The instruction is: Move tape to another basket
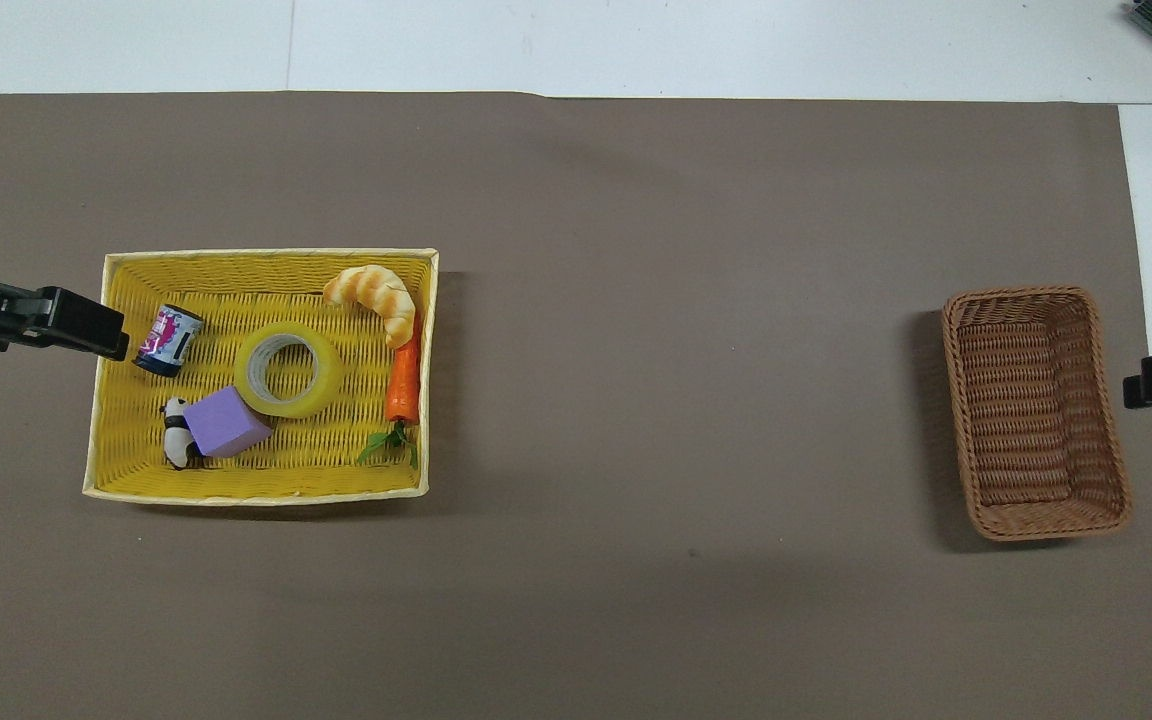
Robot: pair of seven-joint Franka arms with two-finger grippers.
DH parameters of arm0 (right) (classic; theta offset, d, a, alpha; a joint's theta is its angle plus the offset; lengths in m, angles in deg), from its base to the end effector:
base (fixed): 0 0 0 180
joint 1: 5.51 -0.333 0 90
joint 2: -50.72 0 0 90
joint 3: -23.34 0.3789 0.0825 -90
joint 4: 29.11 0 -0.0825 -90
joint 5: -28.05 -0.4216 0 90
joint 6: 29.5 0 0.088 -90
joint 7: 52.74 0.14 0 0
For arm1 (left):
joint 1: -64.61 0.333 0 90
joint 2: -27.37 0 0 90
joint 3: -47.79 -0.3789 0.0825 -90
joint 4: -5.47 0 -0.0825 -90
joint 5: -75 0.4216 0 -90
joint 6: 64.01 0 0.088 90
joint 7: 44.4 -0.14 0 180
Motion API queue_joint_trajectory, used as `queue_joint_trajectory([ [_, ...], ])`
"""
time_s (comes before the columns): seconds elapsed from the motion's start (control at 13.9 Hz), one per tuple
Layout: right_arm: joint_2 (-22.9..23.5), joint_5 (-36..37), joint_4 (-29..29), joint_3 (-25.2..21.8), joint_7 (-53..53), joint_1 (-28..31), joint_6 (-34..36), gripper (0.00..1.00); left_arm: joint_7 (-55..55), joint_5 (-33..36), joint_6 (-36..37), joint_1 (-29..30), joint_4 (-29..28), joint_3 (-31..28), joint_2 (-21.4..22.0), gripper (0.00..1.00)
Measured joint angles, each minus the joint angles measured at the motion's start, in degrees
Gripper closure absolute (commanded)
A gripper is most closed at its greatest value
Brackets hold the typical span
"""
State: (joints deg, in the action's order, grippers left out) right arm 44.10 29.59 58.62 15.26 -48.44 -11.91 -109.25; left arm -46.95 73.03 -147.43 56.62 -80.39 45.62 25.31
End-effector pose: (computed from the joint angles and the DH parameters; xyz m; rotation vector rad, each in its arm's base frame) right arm 0.5266 -0.0254 0.7228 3.1259 -0.1685 -0.0386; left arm 0.5875 -0.0655 0.6601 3.0999 -0.2308 -0.1235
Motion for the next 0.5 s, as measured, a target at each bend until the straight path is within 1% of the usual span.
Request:
queue_joint_trajectory([
  [0.5,0.0,0.0,0.0,0.0,0.0,0.0,0.0,0.0,0.0,-0.39,0.01,0.25,0.0,-0.99,0.0,0.0],
])
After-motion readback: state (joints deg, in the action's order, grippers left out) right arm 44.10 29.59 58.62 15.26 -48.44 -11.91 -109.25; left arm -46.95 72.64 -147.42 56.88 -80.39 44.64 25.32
